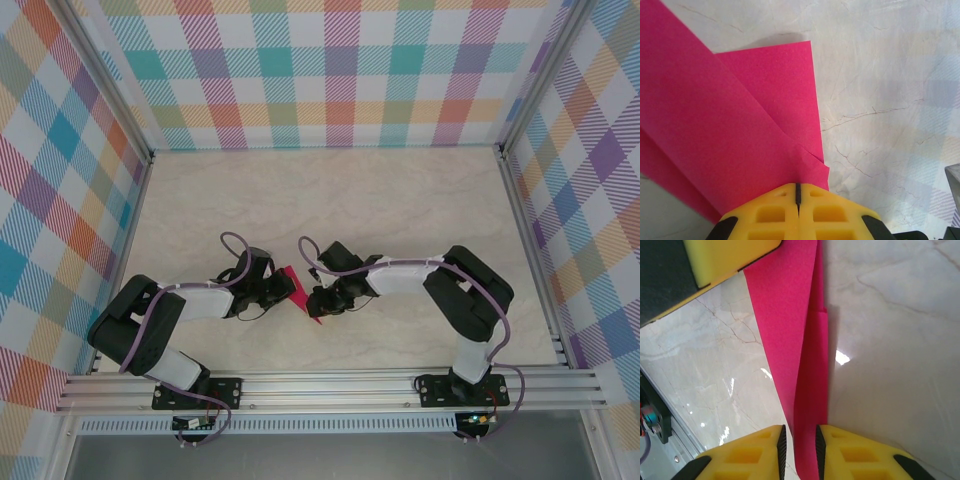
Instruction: Fold a paper plane with a square sheet of paper (pick it up from the middle)
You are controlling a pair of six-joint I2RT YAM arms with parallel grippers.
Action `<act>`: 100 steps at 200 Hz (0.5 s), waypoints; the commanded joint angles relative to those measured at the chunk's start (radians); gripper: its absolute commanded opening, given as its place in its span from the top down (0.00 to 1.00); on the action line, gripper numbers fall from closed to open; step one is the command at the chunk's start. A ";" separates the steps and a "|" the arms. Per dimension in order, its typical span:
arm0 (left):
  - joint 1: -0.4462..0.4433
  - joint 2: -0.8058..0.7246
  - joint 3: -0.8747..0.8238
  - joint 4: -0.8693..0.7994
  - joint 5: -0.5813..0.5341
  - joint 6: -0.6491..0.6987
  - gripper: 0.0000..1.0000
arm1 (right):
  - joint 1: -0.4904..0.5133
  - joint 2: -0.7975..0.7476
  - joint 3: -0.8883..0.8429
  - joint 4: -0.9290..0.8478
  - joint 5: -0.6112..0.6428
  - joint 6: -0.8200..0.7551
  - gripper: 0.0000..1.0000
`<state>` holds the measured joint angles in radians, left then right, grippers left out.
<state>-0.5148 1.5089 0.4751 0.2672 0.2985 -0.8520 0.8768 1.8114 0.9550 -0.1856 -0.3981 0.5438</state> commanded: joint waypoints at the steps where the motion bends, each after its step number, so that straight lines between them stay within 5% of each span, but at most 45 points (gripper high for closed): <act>1: -0.004 0.031 -0.004 -0.094 -0.029 0.021 1.00 | 0.012 -0.026 0.002 -0.064 0.031 -0.054 0.74; 100: -0.004 0.029 -0.004 -0.105 -0.027 0.025 1.00 | 0.010 0.012 -0.018 -0.046 0.028 -0.018 0.91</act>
<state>-0.5148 1.5101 0.4759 0.2653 0.3019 -0.8474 0.8913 1.8053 0.9627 -0.2276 -0.3569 0.5121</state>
